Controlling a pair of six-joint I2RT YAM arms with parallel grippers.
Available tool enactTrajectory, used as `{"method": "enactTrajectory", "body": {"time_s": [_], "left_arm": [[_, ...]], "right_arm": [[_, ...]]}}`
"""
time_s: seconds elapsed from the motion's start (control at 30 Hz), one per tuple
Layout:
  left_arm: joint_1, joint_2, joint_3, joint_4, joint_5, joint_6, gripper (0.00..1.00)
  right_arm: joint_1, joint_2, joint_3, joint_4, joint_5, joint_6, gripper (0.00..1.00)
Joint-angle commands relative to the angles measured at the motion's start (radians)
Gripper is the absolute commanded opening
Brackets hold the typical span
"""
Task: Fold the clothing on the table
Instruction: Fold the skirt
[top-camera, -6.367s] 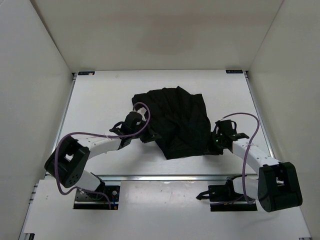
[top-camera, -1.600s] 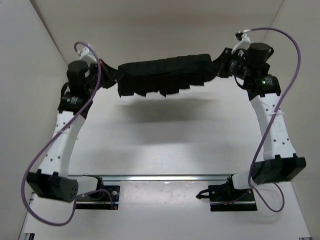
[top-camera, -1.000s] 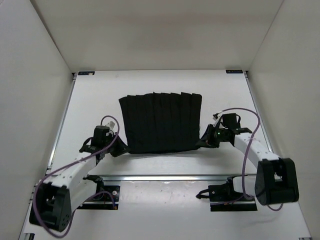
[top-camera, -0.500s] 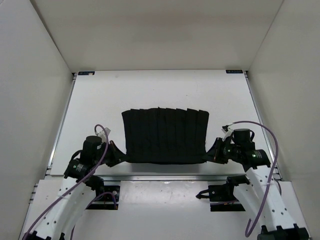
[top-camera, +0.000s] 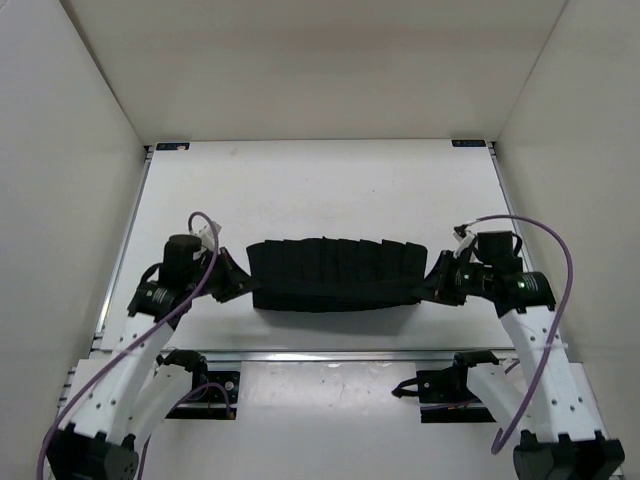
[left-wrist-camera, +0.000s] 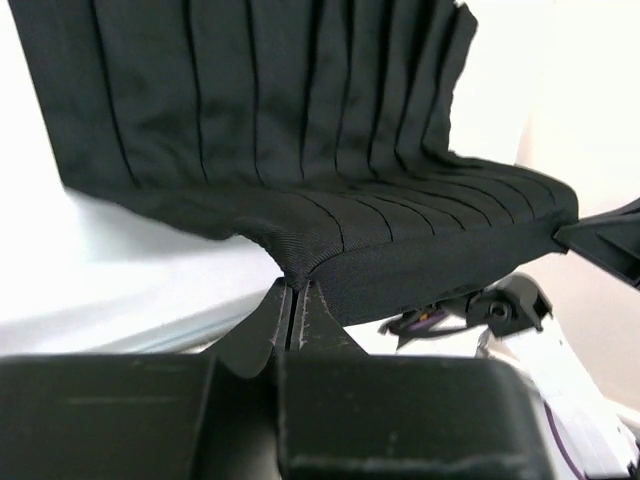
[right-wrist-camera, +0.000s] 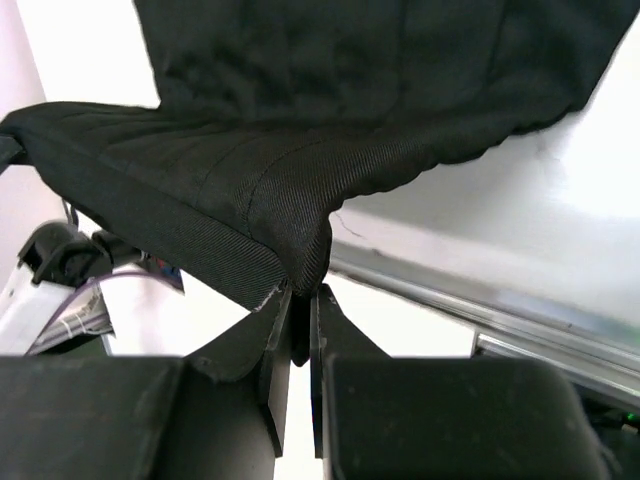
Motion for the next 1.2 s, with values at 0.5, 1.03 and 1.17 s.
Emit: {"method": "enactTrajectory", "body": {"time_s": [0.5,1.03,1.17], "left_arm": [[0.127,0.886,0.309,0.57,-0.032,0.017,0.45],[0.071,0.437,-0.139,0.55,-0.177,-0.062,0.73],[0.037,0.316,-0.257,0.593,-0.246,-0.145,0.71]], "right_arm": [[-0.129,0.85,0.327,0.631,-0.008,-0.023,0.34],[-0.127,0.436,-0.113,0.645,0.228,0.156,0.68],[-0.129,0.361,-0.22,0.693,0.255,0.204,0.67]]}}
